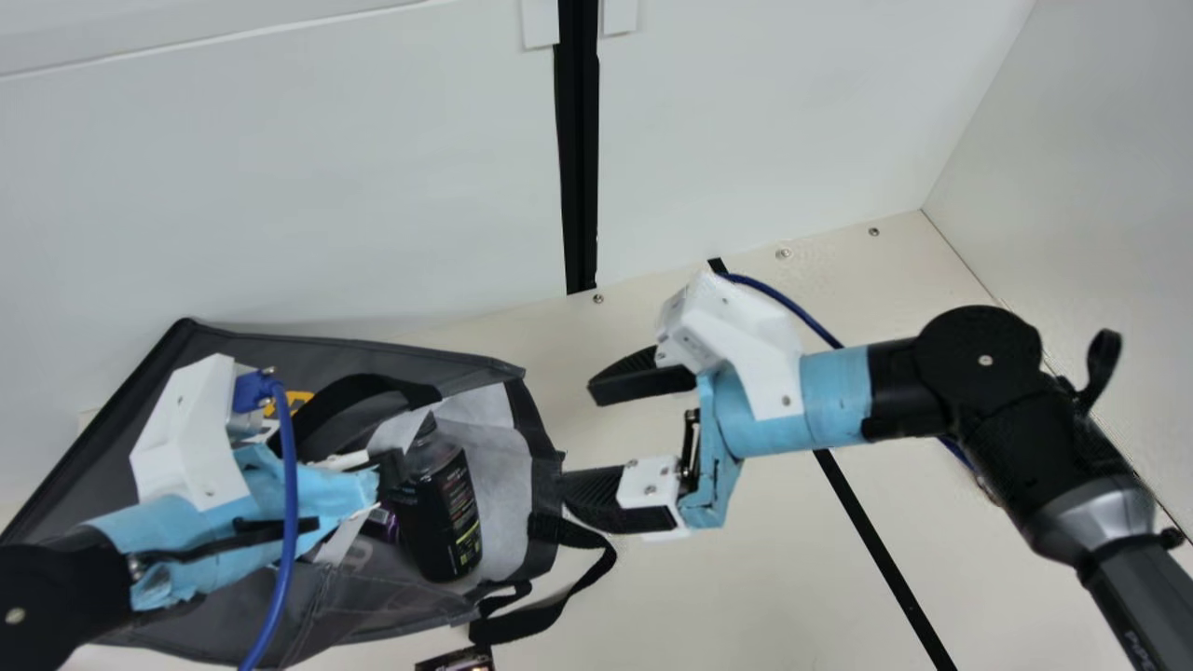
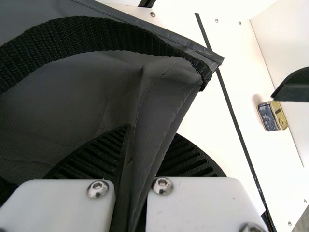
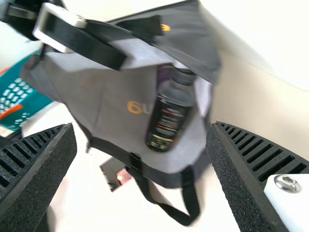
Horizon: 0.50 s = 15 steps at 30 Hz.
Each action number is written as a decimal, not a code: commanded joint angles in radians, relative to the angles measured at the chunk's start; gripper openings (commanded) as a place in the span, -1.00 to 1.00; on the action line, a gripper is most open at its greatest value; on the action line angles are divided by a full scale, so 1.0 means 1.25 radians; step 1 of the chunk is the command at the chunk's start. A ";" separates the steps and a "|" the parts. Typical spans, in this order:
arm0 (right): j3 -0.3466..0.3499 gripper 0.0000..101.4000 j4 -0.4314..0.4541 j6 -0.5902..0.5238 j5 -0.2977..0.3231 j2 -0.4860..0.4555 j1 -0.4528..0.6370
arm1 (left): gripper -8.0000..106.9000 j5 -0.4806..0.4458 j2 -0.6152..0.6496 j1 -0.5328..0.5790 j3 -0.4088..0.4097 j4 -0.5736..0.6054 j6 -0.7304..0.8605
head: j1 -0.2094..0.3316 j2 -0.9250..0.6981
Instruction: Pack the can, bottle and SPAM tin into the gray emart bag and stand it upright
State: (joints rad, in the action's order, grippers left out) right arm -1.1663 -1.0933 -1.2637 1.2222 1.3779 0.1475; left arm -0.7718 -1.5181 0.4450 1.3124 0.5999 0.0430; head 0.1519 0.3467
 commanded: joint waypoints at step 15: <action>-0.036 0.87 0.083 0.035 -0.002 -0.059 0.196 | -1.00 0.000 0.000 0.000 0.000 0.000 0.000 | 0.018 0.002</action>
State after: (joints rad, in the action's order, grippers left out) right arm -1.2076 -0.9930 -1.2214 1.2224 1.3052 0.3610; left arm -0.7718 -1.5181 0.4450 1.3124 0.5999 0.0430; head 0.1519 0.3467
